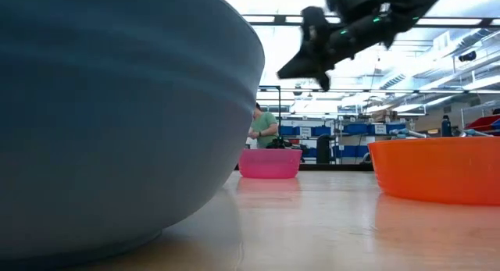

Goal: Nest bowls inside each other
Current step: Stack the yellow bowl on top of the blue bowl, then stack the green bowl on top of the yellow bowl

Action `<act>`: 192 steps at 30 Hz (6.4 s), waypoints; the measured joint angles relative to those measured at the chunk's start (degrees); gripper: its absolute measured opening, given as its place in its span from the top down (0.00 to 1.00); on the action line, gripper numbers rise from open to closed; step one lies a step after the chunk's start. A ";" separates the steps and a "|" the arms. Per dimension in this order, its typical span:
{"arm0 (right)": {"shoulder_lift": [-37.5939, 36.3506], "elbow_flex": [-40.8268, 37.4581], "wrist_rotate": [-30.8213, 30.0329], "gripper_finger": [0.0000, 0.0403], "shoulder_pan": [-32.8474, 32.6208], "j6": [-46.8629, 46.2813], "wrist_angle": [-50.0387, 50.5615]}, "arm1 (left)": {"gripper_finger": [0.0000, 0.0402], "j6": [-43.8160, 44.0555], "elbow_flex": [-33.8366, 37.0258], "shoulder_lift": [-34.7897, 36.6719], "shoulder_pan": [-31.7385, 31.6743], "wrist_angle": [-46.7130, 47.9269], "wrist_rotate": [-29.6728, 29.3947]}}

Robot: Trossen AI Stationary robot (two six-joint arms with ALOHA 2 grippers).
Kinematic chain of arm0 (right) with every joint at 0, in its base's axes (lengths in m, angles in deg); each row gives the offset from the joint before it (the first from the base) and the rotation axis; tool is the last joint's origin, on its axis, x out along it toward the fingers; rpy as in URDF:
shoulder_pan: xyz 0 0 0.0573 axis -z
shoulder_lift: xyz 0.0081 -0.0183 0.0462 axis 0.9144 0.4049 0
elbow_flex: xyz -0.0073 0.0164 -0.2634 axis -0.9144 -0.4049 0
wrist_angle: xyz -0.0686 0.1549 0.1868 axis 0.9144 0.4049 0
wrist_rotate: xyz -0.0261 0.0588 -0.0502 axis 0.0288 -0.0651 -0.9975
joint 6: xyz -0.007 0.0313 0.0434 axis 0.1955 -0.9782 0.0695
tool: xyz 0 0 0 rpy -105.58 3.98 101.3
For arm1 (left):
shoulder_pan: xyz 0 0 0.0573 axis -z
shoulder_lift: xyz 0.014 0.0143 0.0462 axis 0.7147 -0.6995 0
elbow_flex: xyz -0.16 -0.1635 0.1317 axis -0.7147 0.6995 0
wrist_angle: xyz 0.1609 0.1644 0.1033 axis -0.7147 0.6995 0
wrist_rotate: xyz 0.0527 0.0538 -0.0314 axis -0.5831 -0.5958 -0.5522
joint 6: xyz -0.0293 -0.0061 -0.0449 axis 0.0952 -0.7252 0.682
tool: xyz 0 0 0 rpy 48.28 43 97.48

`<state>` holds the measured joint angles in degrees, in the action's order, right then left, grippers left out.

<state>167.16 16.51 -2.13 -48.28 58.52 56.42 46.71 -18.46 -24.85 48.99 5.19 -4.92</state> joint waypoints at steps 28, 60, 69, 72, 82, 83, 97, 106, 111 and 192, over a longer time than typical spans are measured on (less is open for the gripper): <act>48.27 65.36 19.89 1.00 -1.97 5.41 22.27 | 0.39 8.66 3.43 8.41 0.00 7.41 0.51; 37.36 65.47 24.44 1.00 -2.78 16.06 33.03 | 0.41 -10.29 13.10 -12.15 -23.65 -18.68 11.02; 24.83 65.56 16.51 1.00 0.61 24.04 42.85 | 0.48 -25.12 4.70 -20.29 -33.11 -17.47 15.65; 22.22 65.56 13.99 1.00 0.98 25.64 47.64 | 0.48 -29.72 2.26 -22.40 -35.69 -14.72 16.78; 19.38 65.53 10.12 1.00 0.91 27.40 54.04 | 0.48 -37.55 0.46 -27.94 -44.26 -11.44 15.90; 19.38 65.53 10.12 1.00 0.77 27.40 54.04 | 0.48 -38.05 0.46 -28.45 -44.72 -11.56 16.42; 19.38 65.49 9.94 1.00 0.73 27.42 53.88 | 0.48 -43.77 0.44 -38.62 -46.56 -18.16 20.34; 19.38 65.49 9.93 1.00 0.77 27.40 53.93 | 0.63 -43.92 0.44 -43.76 -46.86 -18.38 22.01; 19.40 65.49 8.11 1.00 0.82 27.52 53.93 | 0.94 -43.96 0.34 -42.78 -46.80 -18.48 25.17; 12.51 60.39 0.15 1.00 -7.60 23.61 67.72 | 0.52 -11.24 -19.69 -23.76 14.78 2.75 17.54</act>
<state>179.68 76.90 -1.98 -55.88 82.13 124.14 35.48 -38.15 -48.62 63.77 7.94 12.62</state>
